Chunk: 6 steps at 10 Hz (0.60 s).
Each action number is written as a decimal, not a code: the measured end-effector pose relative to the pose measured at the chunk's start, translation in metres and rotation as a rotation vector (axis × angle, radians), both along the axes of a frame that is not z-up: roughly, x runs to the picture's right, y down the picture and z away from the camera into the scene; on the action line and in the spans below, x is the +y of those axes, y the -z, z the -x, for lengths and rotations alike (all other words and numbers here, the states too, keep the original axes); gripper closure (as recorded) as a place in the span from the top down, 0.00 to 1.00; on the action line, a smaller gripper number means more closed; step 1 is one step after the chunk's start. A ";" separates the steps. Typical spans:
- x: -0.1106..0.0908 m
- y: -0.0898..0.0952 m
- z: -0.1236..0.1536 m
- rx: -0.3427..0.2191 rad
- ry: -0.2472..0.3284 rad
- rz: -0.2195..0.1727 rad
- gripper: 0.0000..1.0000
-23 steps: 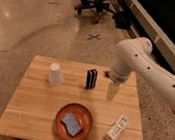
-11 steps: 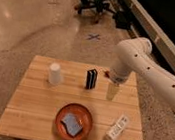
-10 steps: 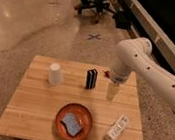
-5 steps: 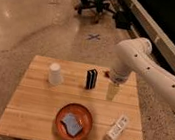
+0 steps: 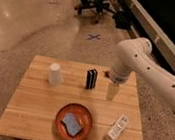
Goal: Place the ceramic cup over the eraser
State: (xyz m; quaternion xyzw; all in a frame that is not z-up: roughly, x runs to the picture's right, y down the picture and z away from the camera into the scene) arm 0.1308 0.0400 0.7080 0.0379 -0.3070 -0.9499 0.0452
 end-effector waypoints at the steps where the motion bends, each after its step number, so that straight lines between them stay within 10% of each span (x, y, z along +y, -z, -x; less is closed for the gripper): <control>1: 0.000 0.000 0.000 0.000 0.003 0.000 0.80; 6: -0.011 -0.025 0.085 -0.072 0.135 -0.013 0.80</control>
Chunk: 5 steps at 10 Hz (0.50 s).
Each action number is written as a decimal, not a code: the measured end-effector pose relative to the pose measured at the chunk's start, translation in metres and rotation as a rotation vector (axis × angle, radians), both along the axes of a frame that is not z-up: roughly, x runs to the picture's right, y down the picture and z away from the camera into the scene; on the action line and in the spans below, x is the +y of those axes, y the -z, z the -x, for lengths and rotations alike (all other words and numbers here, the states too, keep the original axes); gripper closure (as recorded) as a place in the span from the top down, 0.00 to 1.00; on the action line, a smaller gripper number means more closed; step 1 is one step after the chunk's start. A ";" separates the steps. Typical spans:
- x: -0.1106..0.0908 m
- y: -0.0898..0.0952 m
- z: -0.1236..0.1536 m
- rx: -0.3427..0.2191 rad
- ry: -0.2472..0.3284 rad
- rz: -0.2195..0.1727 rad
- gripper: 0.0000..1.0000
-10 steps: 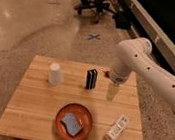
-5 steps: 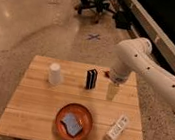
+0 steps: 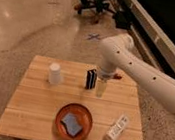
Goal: Place the ceramic cup over the eraser
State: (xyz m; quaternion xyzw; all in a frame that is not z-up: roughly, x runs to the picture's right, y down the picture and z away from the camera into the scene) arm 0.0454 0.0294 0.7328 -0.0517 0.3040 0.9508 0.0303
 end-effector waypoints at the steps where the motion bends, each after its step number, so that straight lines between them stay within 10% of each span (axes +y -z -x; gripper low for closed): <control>1: -0.004 -0.007 0.018 -0.015 0.020 -0.003 0.80; 5: -0.027 -0.036 0.082 -0.060 0.088 -0.001 0.80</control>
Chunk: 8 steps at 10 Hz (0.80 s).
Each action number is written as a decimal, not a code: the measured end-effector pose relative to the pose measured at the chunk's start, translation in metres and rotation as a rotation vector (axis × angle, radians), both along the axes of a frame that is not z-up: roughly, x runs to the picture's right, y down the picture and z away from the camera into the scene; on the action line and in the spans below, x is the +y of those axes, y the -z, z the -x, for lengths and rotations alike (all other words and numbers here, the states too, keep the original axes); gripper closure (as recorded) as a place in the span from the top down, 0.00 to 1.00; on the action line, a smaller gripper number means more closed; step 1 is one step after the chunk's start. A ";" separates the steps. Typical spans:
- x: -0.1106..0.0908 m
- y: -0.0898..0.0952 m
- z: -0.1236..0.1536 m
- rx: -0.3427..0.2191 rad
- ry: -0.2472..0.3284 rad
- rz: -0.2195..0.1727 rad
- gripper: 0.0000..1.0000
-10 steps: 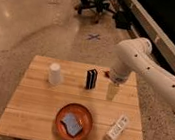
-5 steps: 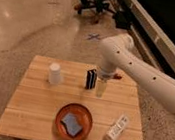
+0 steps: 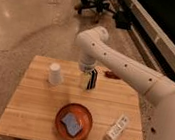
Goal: Place the ceramic cup over the eraser
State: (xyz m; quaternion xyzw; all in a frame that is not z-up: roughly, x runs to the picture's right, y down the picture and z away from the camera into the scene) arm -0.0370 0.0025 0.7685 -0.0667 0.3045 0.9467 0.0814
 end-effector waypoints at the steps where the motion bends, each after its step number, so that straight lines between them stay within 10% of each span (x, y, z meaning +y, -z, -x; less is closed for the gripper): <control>1: -0.006 -0.005 0.010 -0.008 0.009 0.000 0.80; 8: -0.035 -0.050 0.080 -0.069 0.074 -0.030 0.80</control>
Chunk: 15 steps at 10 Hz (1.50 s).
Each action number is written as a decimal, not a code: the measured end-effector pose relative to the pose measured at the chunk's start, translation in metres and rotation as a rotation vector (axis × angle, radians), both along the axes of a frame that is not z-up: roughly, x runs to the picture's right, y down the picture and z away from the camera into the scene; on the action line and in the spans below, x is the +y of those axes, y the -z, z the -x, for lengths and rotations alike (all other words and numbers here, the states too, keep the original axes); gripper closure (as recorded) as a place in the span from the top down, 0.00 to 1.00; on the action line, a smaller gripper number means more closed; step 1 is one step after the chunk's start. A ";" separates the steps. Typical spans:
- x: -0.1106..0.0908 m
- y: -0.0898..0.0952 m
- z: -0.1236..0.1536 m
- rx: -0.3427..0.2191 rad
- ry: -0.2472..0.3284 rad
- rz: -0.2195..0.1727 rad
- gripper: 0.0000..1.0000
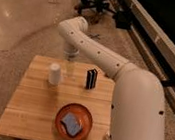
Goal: Place the ceramic cup over the eraser
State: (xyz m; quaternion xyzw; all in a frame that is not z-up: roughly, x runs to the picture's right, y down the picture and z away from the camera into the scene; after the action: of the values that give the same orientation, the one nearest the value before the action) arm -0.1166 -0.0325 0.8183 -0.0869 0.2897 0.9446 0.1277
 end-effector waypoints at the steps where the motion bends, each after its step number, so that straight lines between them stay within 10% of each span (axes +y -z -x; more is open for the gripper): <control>1: 0.001 -0.008 0.007 -0.006 0.007 -0.001 0.80; 15: 0.024 -0.079 0.073 -0.087 0.075 0.054 0.78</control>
State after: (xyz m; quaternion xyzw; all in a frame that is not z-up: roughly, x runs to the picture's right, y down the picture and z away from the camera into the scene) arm -0.1899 -0.0087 0.8971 -0.1202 0.3124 0.9262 0.1733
